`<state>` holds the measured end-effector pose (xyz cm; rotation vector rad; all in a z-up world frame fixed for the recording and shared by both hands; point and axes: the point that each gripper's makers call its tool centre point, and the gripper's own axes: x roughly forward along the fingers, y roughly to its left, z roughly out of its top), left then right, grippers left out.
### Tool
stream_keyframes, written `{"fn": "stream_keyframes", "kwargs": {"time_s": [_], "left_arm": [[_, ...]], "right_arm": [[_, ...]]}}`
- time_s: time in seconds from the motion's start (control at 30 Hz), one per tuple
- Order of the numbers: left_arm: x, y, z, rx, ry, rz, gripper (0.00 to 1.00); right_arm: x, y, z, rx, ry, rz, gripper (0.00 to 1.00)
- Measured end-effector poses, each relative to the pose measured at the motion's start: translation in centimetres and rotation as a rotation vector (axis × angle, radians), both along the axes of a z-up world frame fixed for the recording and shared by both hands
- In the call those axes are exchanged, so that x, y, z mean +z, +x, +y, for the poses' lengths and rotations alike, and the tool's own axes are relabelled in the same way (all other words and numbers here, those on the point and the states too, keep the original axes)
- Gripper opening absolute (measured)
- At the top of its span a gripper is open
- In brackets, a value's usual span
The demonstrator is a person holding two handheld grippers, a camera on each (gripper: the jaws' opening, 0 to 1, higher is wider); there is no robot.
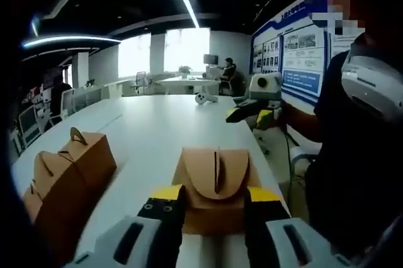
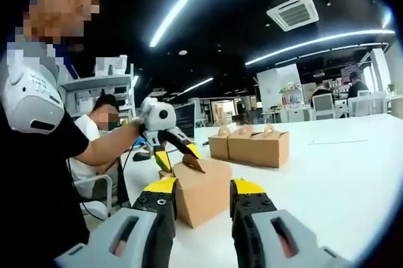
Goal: Pick up one paper box from the group, open the paper box, and remove the item inside
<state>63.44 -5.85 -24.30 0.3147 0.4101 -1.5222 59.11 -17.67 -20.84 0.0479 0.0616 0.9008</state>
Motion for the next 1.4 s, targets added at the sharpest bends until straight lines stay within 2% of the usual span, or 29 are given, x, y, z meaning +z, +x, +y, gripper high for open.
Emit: {"fn": "stream_keyframes", "kwargs": {"time_s": [0.13,0.27,0.4,0.6,0.67,0.9,0.97,1.03,1.13,1.23,1.4], "left_arm": [[-0.1,0.0,0.0,-0.009,0.005,0.006,0.38],[-0.1,-0.1,0.0,-0.013,0.004,0.013,0.38],[-0.1,-0.1,0.0,-0.017,0.012,0.014,0.38],[-0.1,-0.2,0.0,-0.018,0.012,0.012,0.38],[-0.1,-0.2,0.0,-0.019,0.013,0.012,0.38],[-0.1,-0.2,0.0,-0.026,0.011,0.015,0.38],[-0.1,-0.2,0.0,-0.025,0.008,0.014,0.38],[-0.1,-0.2,0.0,-0.023,0.008,0.012,0.38],[-0.1,-0.2,-0.1,-0.025,0.01,0.014,0.38],[-0.1,-0.2,-0.1,-0.03,0.009,0.015,0.38],[-0.1,-0.2,-0.1,-0.033,-0.007,0.018,0.37]], "right_arm": [[0.9,-0.3,0.6,-0.023,-0.082,-0.079,0.32],[1.4,-0.7,1.6,-0.037,-0.139,-0.131,0.3],[1.6,-1.5,4.4,-0.025,-0.214,-0.189,0.27],[0.5,-2.2,8.4,0.02,-0.422,-0.33,0.19],[0.1,-1.9,8.8,0.013,-0.473,-0.354,0.16],[0.0,-0.6,9.4,-0.039,-0.693,-0.517,0.16],[-0.3,-0.6,9.9,-0.029,-0.748,-0.555,0.16],[-0.6,-0.6,10.4,-0.015,-0.795,-0.575,0.15],[-1.2,-0.1,10.5,-0.024,-0.866,-0.558,0.14],[-1.5,0.0,10.7,-0.019,-0.883,-0.533,0.14],[-1.7,0.3,10.7,-0.022,-1.004,-0.53,0.12]]}}
